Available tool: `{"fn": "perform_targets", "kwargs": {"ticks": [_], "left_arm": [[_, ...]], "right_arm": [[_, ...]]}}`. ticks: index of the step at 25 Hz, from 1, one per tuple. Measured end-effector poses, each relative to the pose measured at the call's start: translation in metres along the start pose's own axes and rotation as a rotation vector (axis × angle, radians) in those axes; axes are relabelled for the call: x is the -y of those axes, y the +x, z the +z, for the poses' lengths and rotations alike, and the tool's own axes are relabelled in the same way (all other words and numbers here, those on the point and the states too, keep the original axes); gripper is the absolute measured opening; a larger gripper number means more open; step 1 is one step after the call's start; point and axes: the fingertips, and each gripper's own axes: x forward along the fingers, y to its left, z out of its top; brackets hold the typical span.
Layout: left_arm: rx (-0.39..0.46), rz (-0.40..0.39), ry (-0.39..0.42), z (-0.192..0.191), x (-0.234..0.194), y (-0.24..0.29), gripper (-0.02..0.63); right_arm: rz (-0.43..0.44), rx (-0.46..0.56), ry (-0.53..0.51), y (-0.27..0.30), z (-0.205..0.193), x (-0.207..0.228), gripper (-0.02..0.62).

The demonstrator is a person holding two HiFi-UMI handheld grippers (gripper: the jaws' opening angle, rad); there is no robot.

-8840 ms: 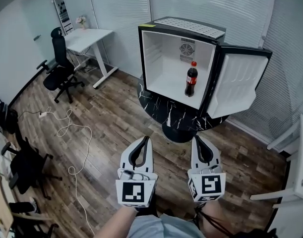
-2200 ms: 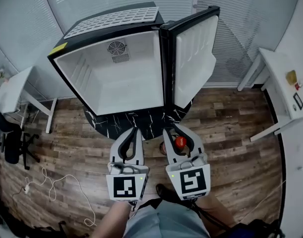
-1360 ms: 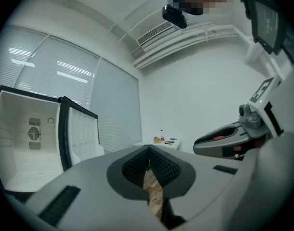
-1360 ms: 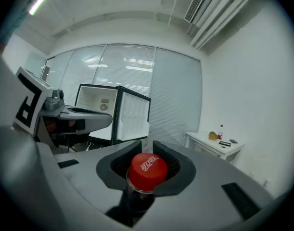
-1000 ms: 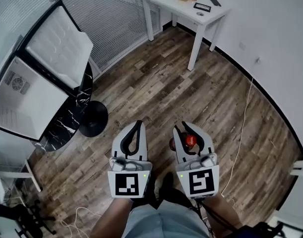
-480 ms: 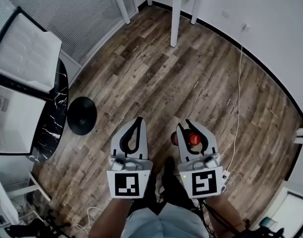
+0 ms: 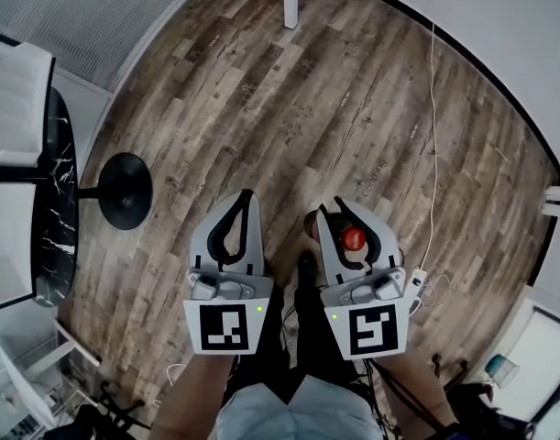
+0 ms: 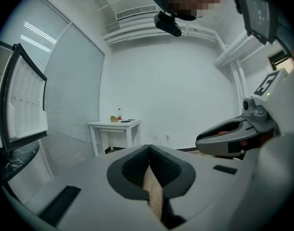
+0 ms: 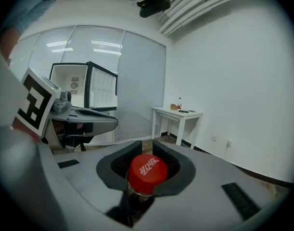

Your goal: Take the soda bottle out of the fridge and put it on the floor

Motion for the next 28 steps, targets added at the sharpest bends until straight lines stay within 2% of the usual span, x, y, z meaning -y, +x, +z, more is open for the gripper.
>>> {"fn": "perform_targets", "kwargs": {"ticks": [8,13,28], "left_arm": [[-0.046,-0.042,0.007,-0.053,0.008,0.014,0.015],[-0.039,-0.069,0.037,-0.082,0.011,0.028,0.015],[-0.089,-0.104,0.016,-0.185,0.011,0.061,0.017]], "right_arm": [[-0.035,-0.045,0.028,0.012,-0.059,-0.001,0.081],[-0.05,-0.053,0.028,0.024,-0.094,0.002,0.081],[-0.077,-0.09,0.066,0.061,-0.192,-0.002,0.08]]}}
